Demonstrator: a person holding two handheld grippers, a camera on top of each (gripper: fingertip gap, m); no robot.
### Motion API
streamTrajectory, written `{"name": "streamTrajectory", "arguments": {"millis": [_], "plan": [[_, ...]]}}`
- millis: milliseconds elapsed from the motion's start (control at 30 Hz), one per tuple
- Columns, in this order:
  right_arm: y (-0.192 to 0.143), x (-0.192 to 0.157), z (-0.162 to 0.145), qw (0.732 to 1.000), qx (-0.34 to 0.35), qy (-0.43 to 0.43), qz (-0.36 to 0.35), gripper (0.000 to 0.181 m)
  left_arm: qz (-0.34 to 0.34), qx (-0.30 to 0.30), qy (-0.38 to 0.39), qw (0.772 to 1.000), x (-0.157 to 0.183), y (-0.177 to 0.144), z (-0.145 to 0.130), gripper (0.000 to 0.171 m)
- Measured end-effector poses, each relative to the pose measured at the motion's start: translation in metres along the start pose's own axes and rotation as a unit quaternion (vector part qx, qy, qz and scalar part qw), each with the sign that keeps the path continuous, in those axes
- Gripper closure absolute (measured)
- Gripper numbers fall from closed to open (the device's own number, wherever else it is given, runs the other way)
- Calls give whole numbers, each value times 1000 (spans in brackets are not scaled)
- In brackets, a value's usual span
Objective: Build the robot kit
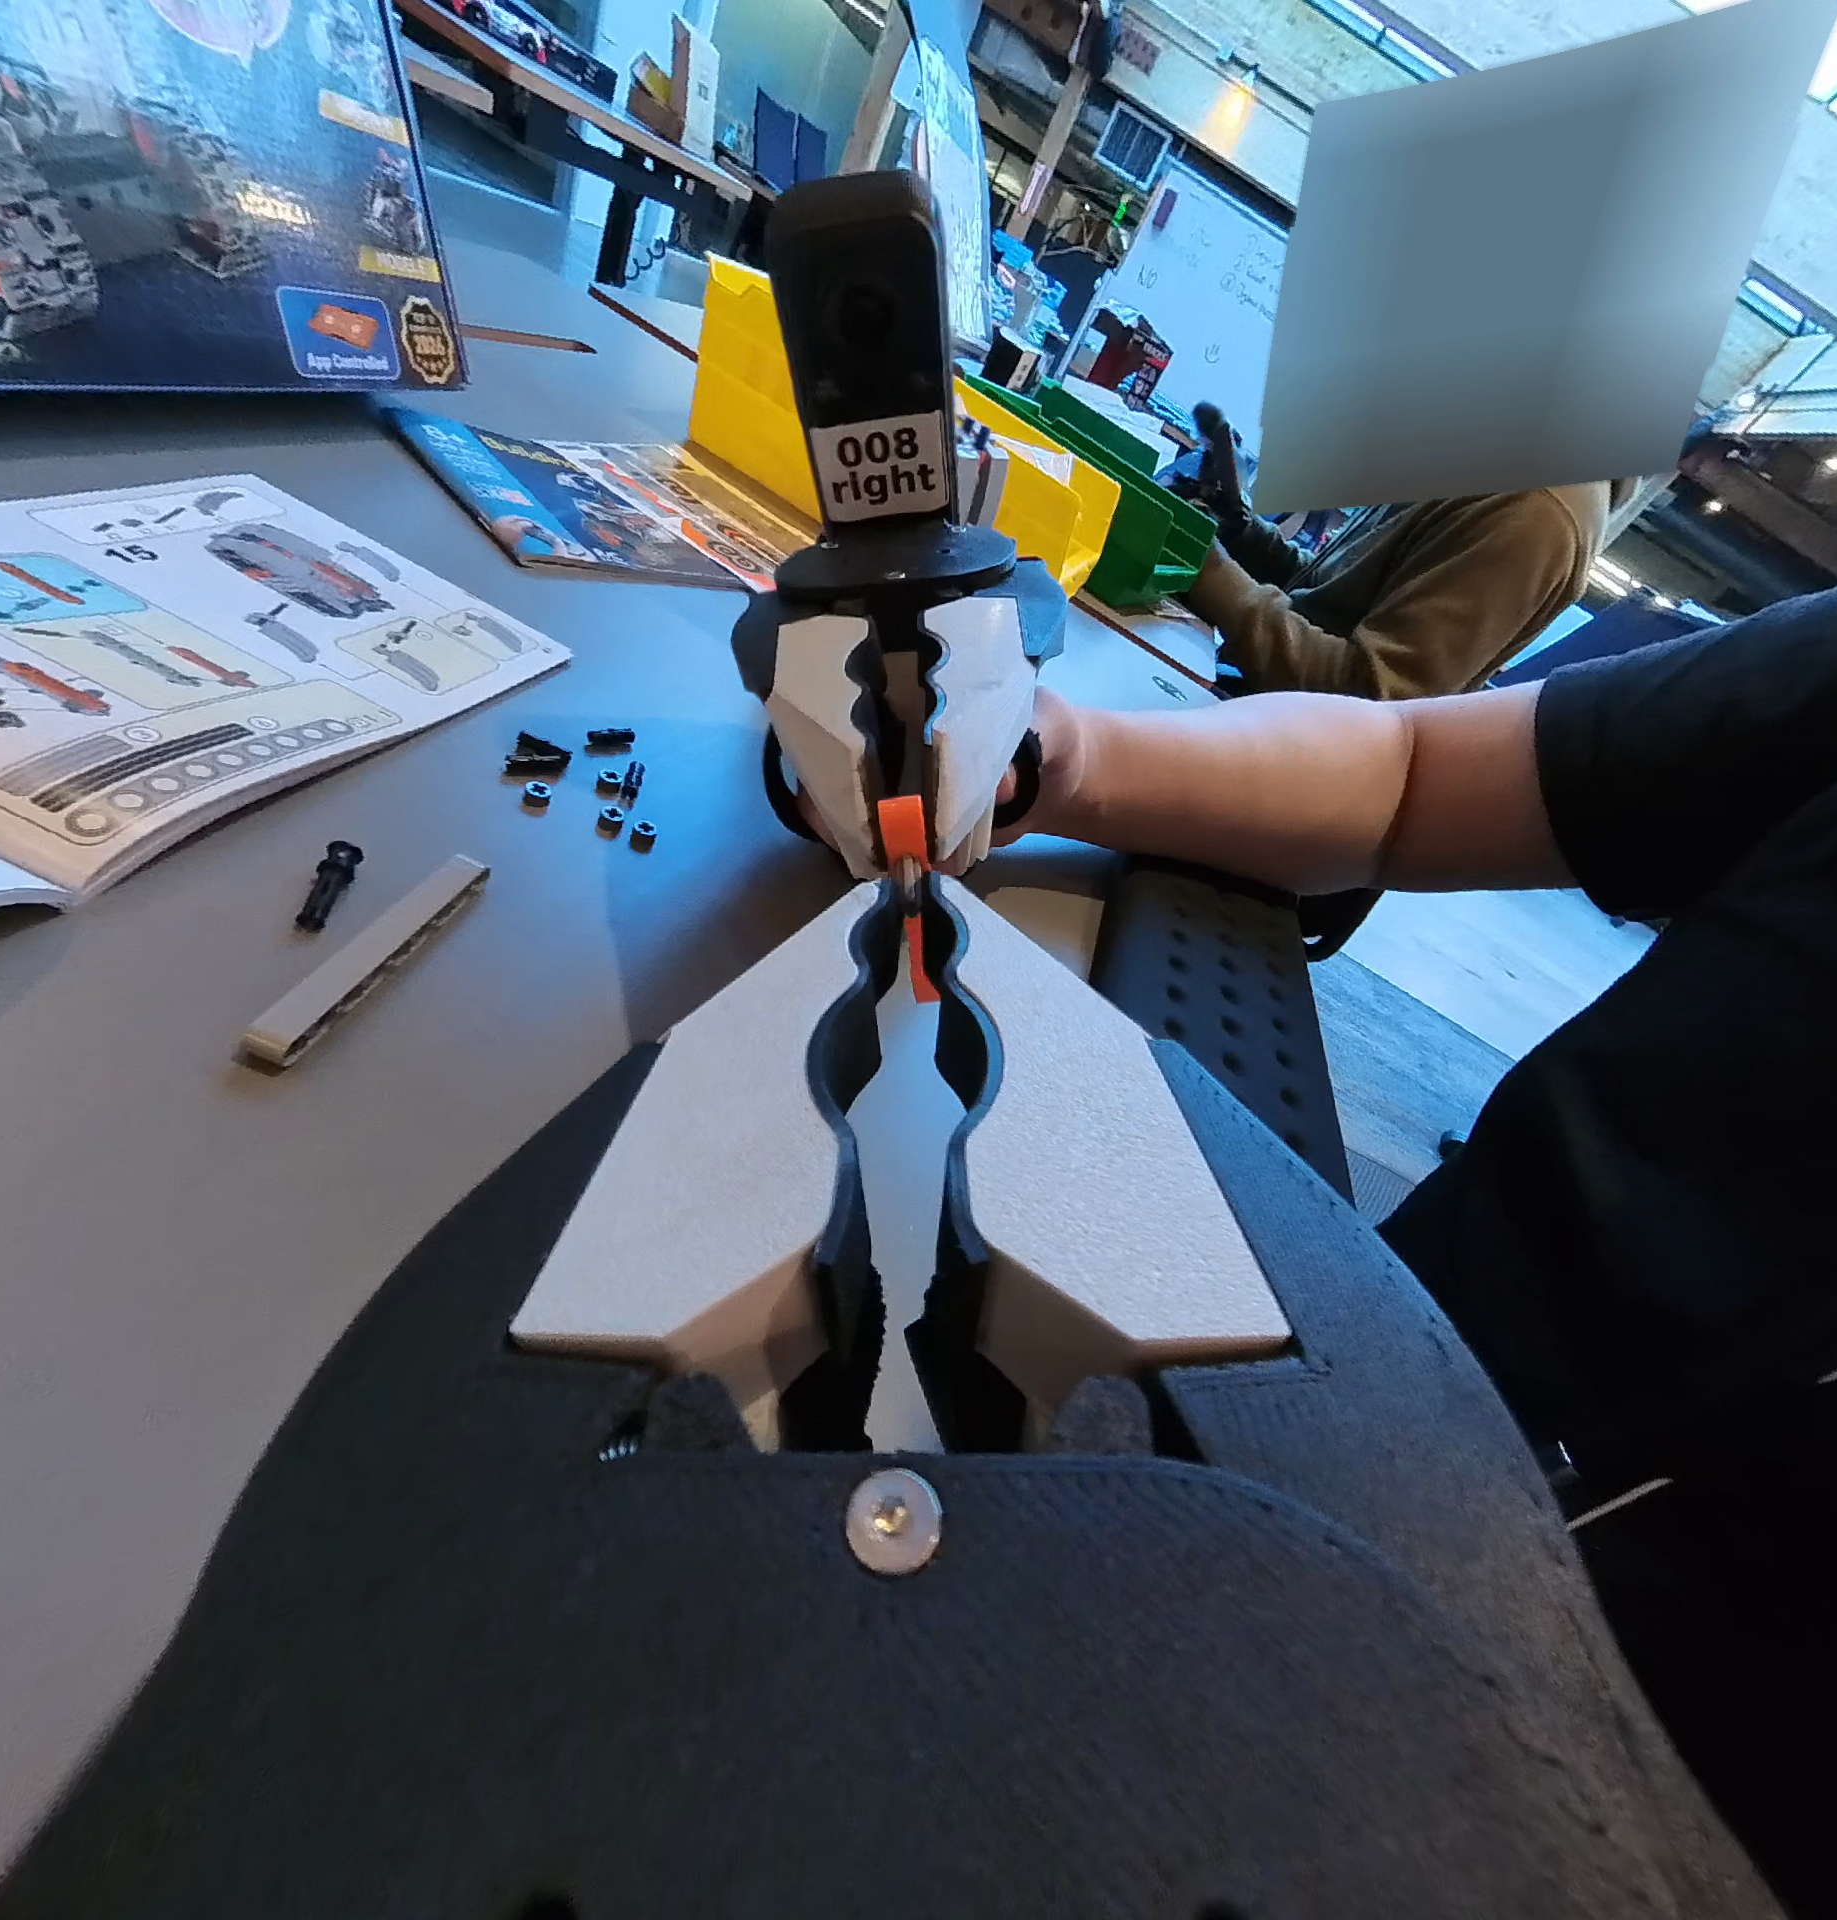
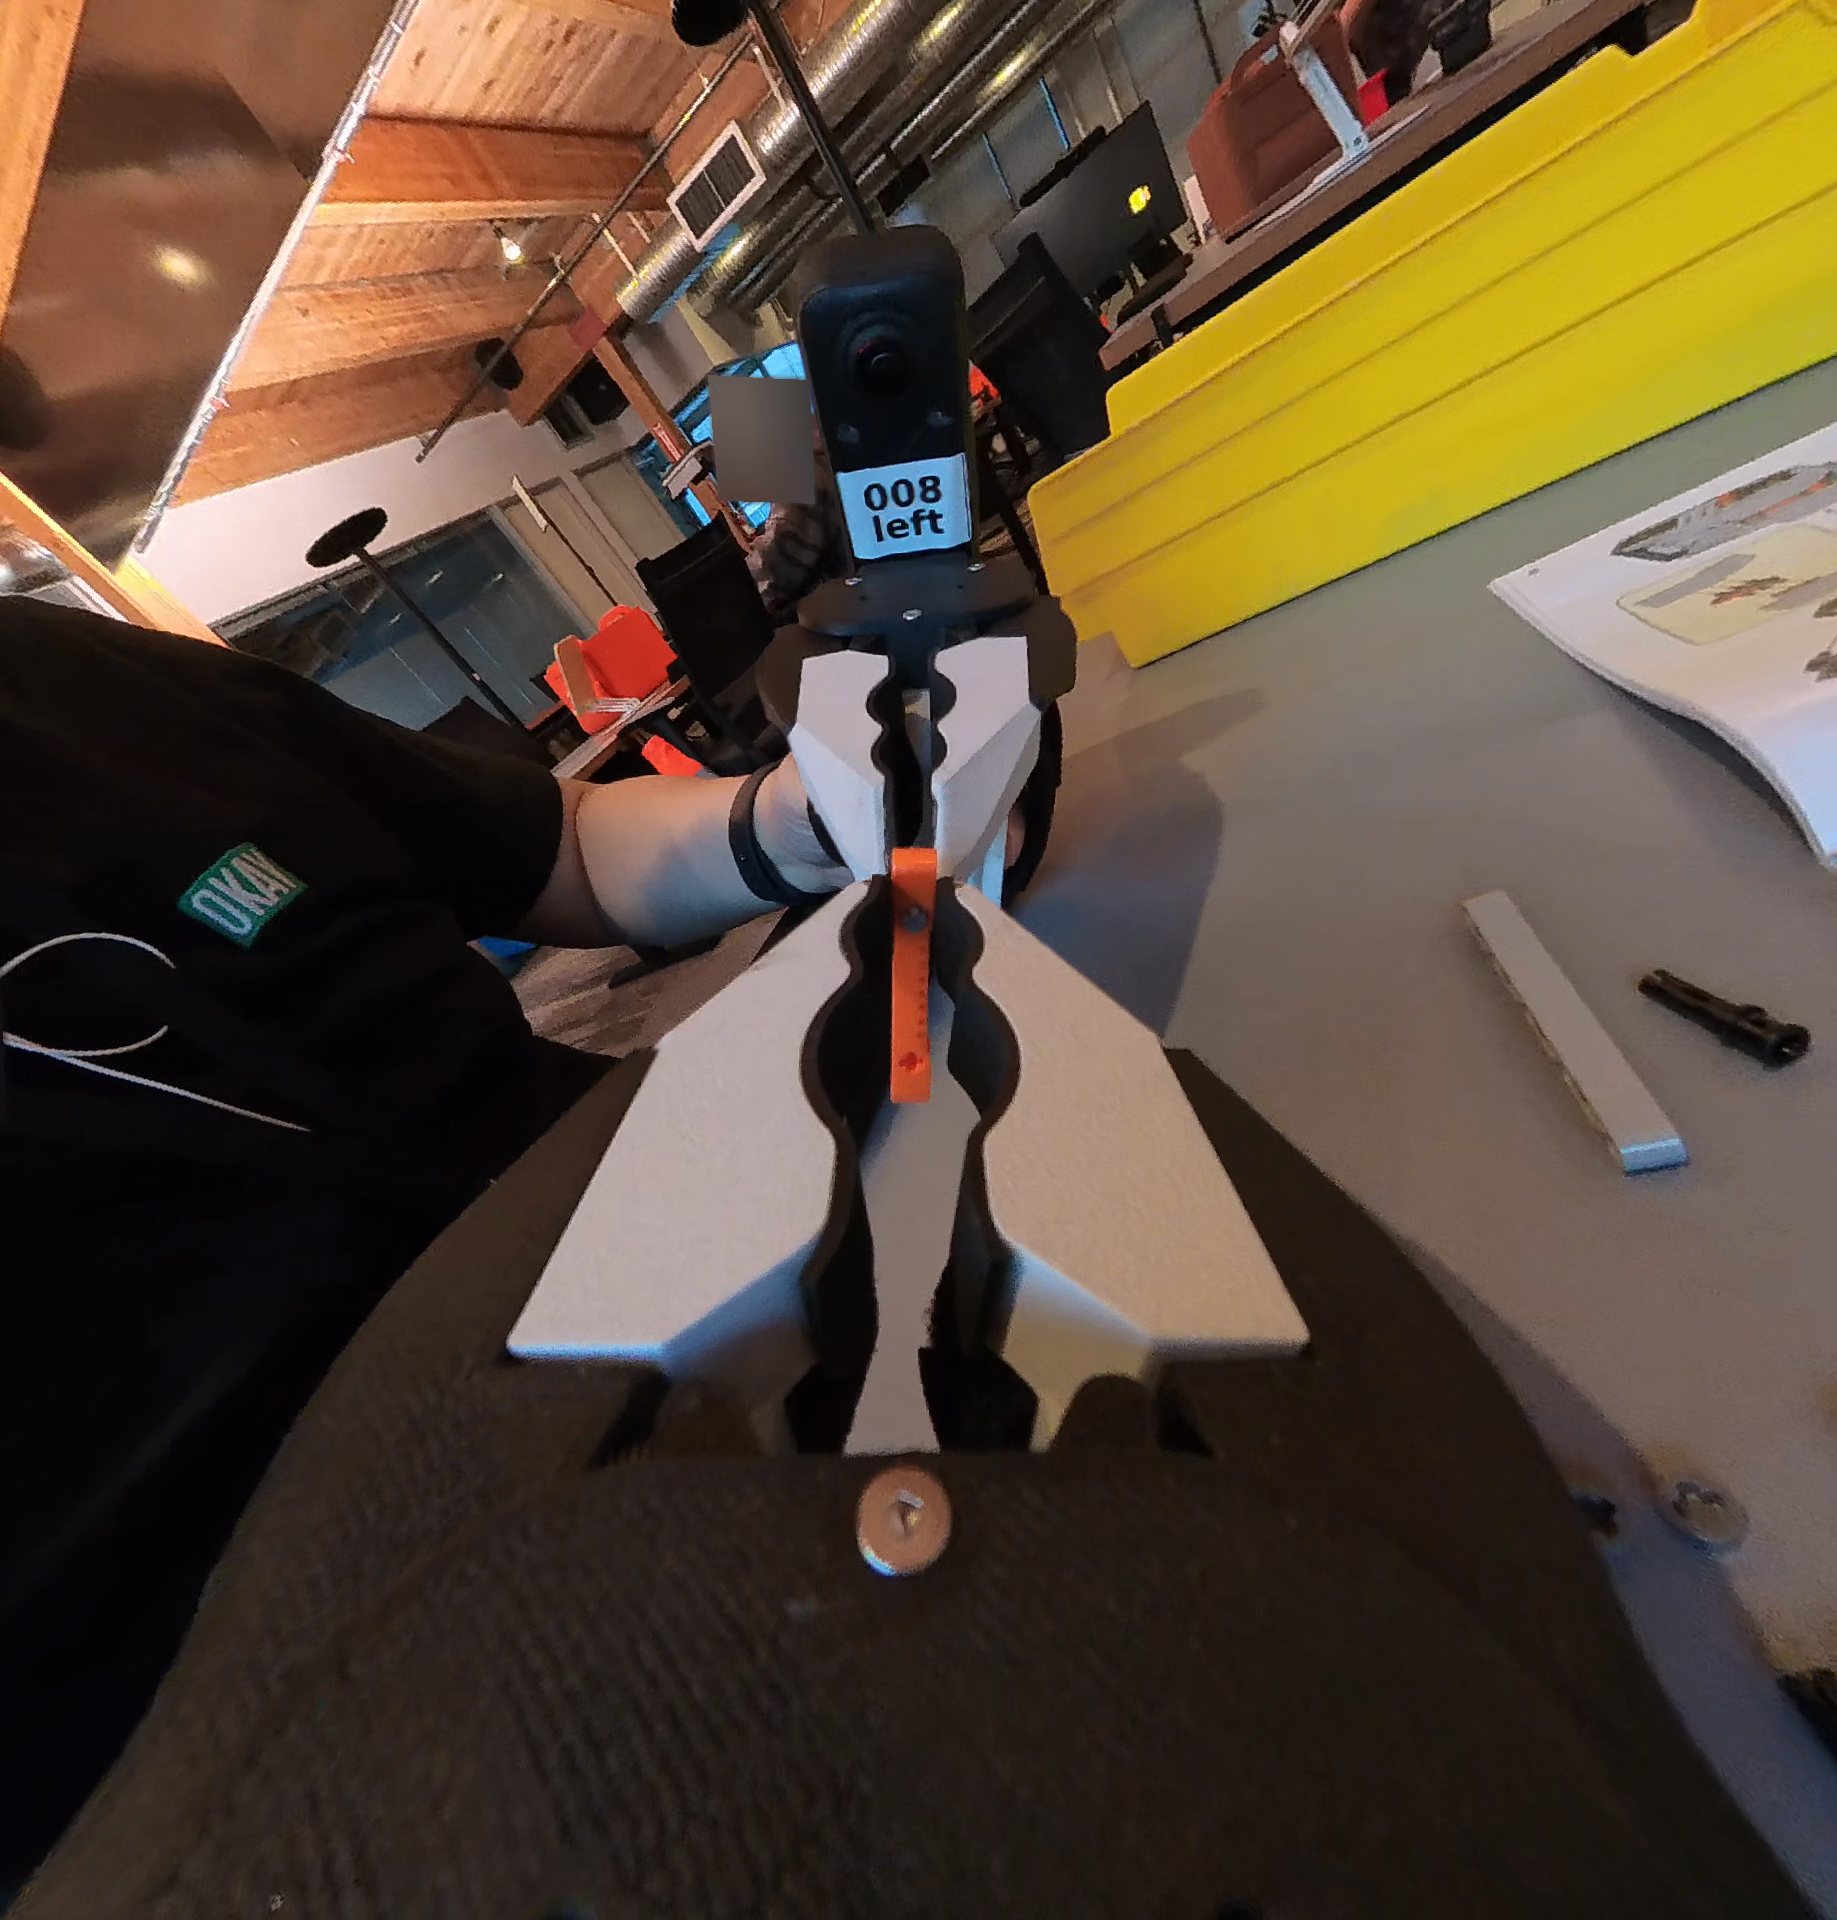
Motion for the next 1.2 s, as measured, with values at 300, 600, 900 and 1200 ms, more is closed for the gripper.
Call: {"name": "streamTrajectory", "arguments": {"millis": [300,600,900,1200], "plan": [[1,0,-2,1000,-7,10,4,176,-5,-8,-3,1000,1,1,-2,171],[4,1,-5,1000,-19,7,-4,176,0,-19,-2,1000,0,2,-4,171],[1,4,4,999,14,34,12,176,-10,25,-27,999,-4,1,5,170],[-1,3,7,999,26,35,17,176,-1,47,-11,999,-3,-4,9,171]]}}
Point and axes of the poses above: each gripper's, where its closed fingertips meet, y out along the fingers, z out of its top, x = y × z across the jaws, the point moved 3 cm from there along -y, back along the fingers, and after that the axes turned 1 degree about -y, right-handed, at the moved point
